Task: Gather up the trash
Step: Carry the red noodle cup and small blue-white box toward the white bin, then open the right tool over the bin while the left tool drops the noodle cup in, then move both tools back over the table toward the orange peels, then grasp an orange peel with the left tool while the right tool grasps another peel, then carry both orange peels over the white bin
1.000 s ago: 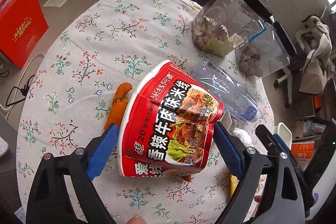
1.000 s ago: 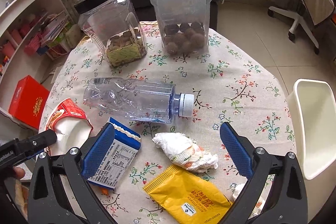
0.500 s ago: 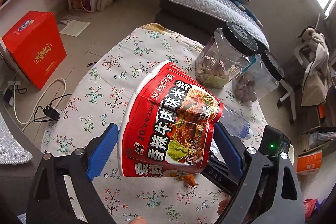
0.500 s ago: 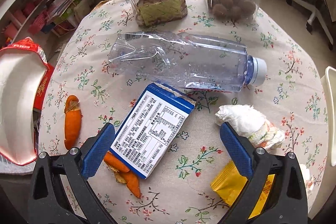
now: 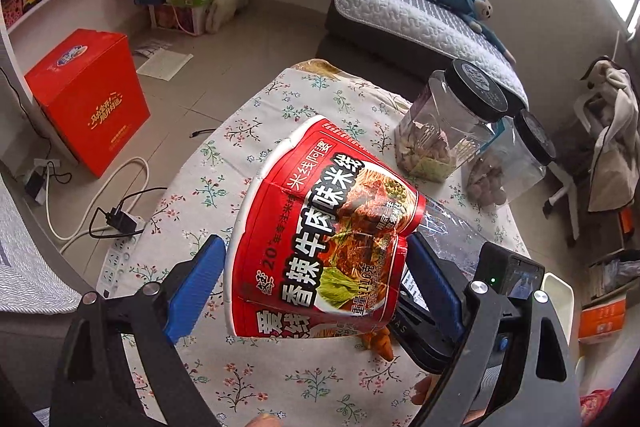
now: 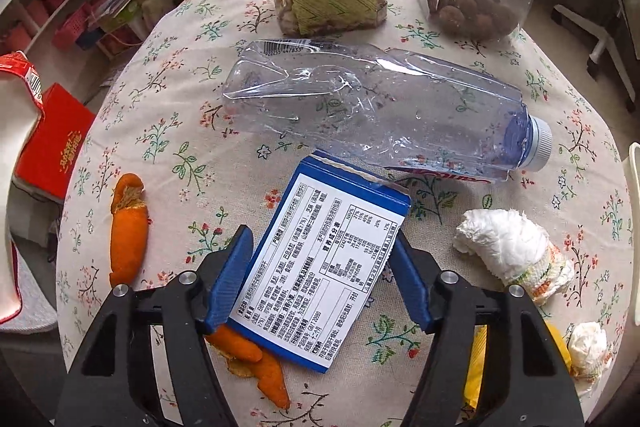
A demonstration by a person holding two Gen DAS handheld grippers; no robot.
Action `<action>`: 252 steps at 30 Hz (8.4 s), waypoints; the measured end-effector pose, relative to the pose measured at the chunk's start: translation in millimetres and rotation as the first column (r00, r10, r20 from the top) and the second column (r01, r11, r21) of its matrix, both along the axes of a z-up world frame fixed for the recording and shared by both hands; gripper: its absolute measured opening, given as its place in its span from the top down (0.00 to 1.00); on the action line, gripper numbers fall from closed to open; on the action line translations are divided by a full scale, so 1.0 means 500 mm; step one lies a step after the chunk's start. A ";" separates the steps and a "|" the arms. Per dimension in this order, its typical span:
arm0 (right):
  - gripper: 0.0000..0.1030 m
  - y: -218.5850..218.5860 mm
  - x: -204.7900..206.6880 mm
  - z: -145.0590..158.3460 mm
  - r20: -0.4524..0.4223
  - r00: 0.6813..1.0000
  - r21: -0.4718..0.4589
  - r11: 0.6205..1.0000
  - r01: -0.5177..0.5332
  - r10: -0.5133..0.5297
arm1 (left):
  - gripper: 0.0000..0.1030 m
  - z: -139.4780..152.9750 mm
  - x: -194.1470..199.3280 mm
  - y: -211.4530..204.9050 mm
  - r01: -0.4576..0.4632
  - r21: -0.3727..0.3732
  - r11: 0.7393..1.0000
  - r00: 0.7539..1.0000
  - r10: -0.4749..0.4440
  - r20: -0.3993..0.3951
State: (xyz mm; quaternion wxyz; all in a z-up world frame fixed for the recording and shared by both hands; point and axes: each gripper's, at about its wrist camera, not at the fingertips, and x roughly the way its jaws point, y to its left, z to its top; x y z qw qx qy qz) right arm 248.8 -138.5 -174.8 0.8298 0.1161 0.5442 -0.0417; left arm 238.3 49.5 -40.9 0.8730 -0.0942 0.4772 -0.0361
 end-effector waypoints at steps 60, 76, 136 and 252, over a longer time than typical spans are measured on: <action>0.46 -0.518 -0.356 0.379 0.618 0.743 -0.123 0.901 0.415 -0.258 | 0.14 0.149 -0.268 -0.491 0.189 0.125 0.974 0.854 -0.226 0.469; 0.07 -0.704 -0.474 0.388 0.672 0.594 -0.169 0.689 0.705 -0.442 | 0.14 0.117 -0.312 -0.677 0.375 0.122 0.919 0.814 -0.390 0.431; 0.07 -0.397 -0.362 0.349 0.625 0.745 -0.240 0.851 0.468 -0.233 | 0.06 0.094 -0.211 -0.438 0.040 0.181 0.983 0.917 -0.108 0.383; 0.82 -0.413 -0.318 0.376 0.607 0.792 -0.185 0.957 0.222 -0.066 | 0.80 0.116 -0.229 -0.489 0.177 0.232 0.956 0.842 -0.269 0.468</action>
